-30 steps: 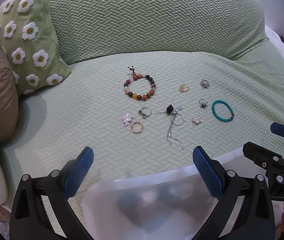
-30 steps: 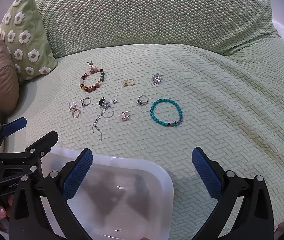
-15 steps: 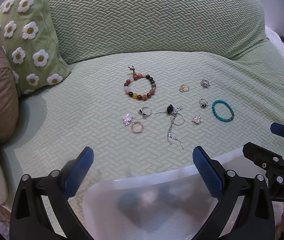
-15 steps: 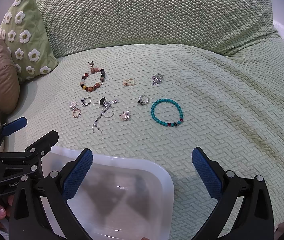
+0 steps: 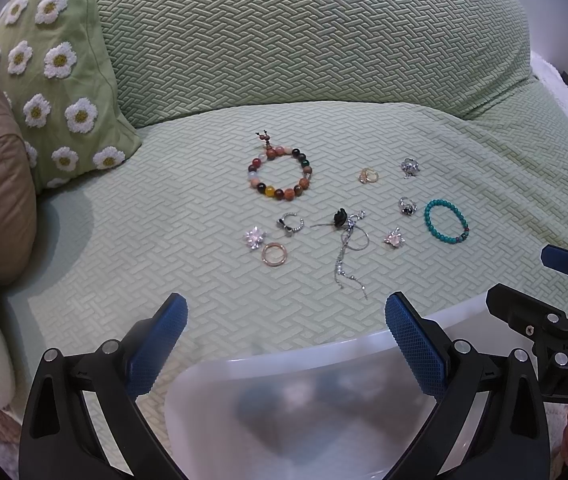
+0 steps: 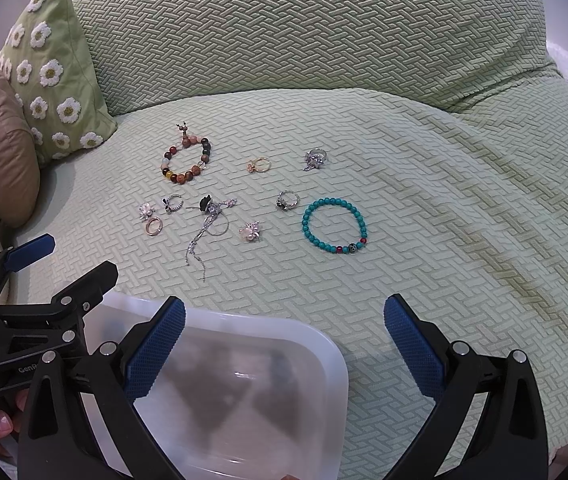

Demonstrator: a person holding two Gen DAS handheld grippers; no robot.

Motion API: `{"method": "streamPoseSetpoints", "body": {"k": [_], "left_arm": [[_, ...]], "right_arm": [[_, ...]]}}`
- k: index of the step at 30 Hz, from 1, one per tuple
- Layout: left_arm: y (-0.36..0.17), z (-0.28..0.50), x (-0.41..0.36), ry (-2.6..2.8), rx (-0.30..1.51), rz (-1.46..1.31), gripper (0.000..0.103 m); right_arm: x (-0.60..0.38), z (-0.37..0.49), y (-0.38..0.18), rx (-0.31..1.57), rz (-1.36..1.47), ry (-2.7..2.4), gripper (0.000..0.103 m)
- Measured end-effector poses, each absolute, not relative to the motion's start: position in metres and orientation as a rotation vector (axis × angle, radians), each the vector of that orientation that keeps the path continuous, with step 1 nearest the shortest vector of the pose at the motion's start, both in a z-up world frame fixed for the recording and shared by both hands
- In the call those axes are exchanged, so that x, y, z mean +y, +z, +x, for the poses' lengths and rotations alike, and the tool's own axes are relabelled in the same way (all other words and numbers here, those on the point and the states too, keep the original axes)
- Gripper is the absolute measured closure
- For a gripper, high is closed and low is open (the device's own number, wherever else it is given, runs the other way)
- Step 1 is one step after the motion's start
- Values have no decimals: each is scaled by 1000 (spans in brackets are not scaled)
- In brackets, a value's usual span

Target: Organize jewelry

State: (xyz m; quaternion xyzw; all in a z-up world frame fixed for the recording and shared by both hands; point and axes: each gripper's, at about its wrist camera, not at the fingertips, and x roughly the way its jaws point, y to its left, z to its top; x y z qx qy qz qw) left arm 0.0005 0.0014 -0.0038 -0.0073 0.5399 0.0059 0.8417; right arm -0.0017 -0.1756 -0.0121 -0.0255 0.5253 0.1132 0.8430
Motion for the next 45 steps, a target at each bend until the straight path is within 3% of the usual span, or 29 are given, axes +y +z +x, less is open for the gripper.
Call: {"method": "streamPoseSetpoints", "body": {"k": [27, 38, 40, 43, 45], "left_arm": [[2, 32, 32, 83, 1177, -16, 8], [-62, 97, 67, 10, 1371, -39, 8], [-72, 100, 65, 24, 1391, -5, 9], [-80, 102, 64, 14, 1402, 14, 9], [-84, 103, 65, 2, 1411, -10, 9]], "right_arm": [[-197, 40, -11, 1168, 44, 191, 5], [-193, 120, -57, 1324, -50, 183, 5], [-192, 125, -68, 1343, -66, 185, 8], [-186, 124, -82, 1381, -125, 174, 26], [-183, 124, -87, 1383, -143, 170, 29]]}}
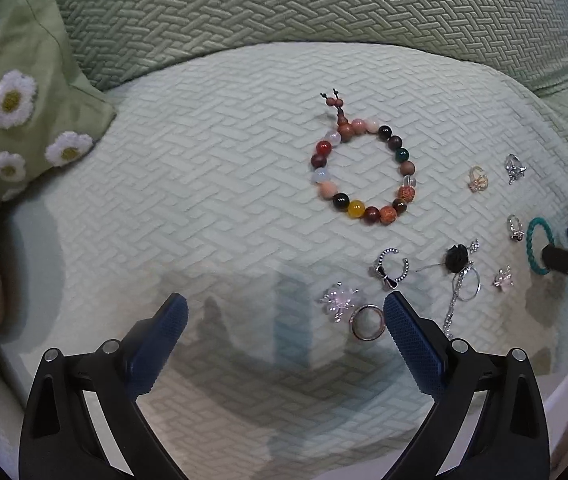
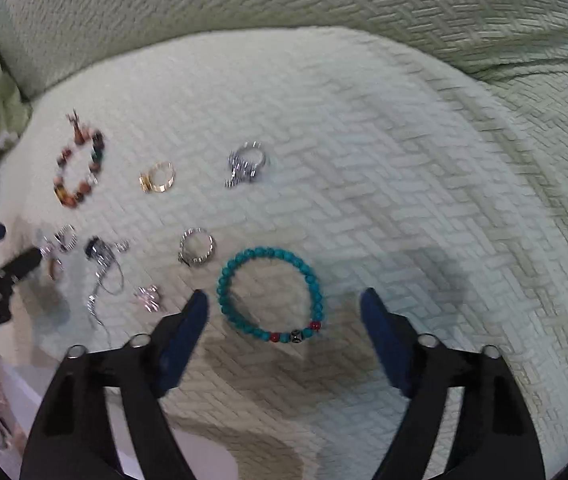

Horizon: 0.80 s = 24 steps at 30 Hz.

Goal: Organize jewelry
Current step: 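Grasp the turquoise bracelet with the right gripper while the left grasps the flower charm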

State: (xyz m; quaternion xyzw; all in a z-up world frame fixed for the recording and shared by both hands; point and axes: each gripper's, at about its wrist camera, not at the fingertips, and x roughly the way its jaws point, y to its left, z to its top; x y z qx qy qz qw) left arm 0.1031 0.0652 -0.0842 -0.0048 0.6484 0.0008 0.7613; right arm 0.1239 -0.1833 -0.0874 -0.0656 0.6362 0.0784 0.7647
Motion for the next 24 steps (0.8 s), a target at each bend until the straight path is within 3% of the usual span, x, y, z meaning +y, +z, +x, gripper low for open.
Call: {"method": "streamPoseSetpoints", "body": {"k": [6, 8, 9, 10, 24], "left_arm": [[-92, 105, 67, -13, 1418, -10, 11], [-95, 107, 63, -12, 1427, -3, 22], [-99, 107, 60, -12, 1442, -5, 41], [-104, 107, 59, -4, 1456, -8, 43], [-100, 110, 73, 8, 1452, -53, 49]], "right_arm": [[-180, 124, -99, 1391, -146, 170, 36], [-181, 124, -101, 1388, -136, 170, 36], [-181, 124, -101, 1387, -131, 170, 36], [-183, 129, -102, 1387, -127, 170, 36], [-182, 132, -106, 1401, -116, 177, 36]]}}
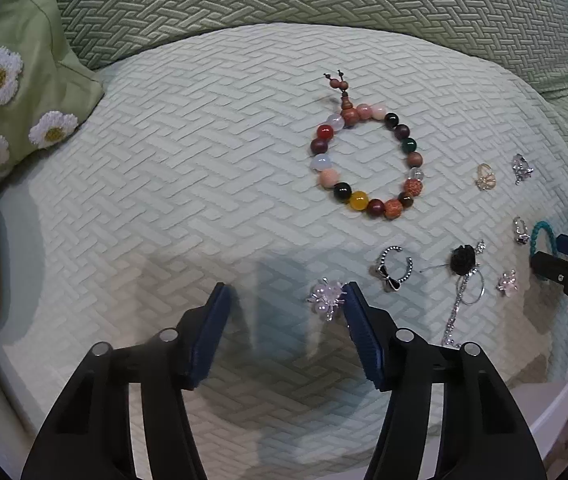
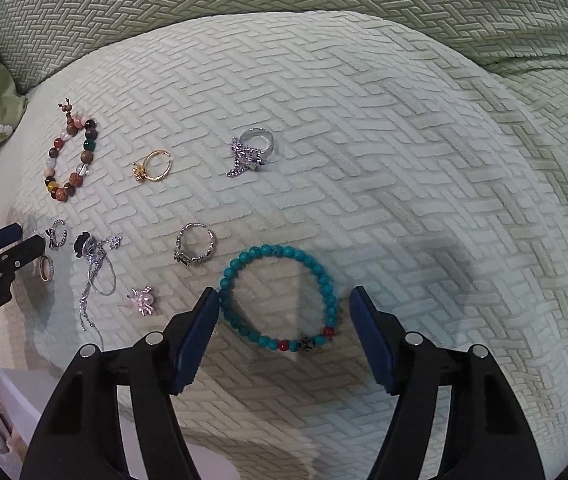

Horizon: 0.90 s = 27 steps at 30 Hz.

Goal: Organize jewelry
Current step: 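Grasp the turquoise bracelet with the right gripper while the left grasps the flower charm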

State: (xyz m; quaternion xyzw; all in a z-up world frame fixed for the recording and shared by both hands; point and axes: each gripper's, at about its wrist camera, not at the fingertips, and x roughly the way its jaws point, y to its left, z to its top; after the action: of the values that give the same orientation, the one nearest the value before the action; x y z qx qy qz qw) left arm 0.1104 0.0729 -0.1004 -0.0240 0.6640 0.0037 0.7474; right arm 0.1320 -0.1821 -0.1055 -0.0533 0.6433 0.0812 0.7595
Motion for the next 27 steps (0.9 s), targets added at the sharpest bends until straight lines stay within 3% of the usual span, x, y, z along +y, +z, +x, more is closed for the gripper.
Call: {"method": "streamPoseSetpoints", "body": {"k": [5, 8, 14, 17, 18, 25, 27], "left_arm": [[-103, 110, 72, 20, 1446, -19, 53], [-103, 110, 70, 20, 1446, -7, 54], [-104, 110, 72, 16, 1453, -3, 55], [-100, 105, 72, 22, 1447, -21, 56], [-100, 103, 75, 24, 1445, -22, 59], [-94, 96, 88, 27, 1435, -43, 85], [-93, 94, 89, 16, 1435, -48, 85]], "right_arm": [[-182, 133, -108, 1396, -118, 177, 37], [-182, 131, -109, 1386, -135, 171, 42], [-186, 128, -109, 1372, -118, 170, 60], [-196, 129, -106, 1363, -80, 160, 77], [-198, 131, -106, 1365, -65, 164, 84], [-204, 134, -107, 1351, -47, 169, 89], [-201, 133, -105, 1350, -40, 170, 89]]}}
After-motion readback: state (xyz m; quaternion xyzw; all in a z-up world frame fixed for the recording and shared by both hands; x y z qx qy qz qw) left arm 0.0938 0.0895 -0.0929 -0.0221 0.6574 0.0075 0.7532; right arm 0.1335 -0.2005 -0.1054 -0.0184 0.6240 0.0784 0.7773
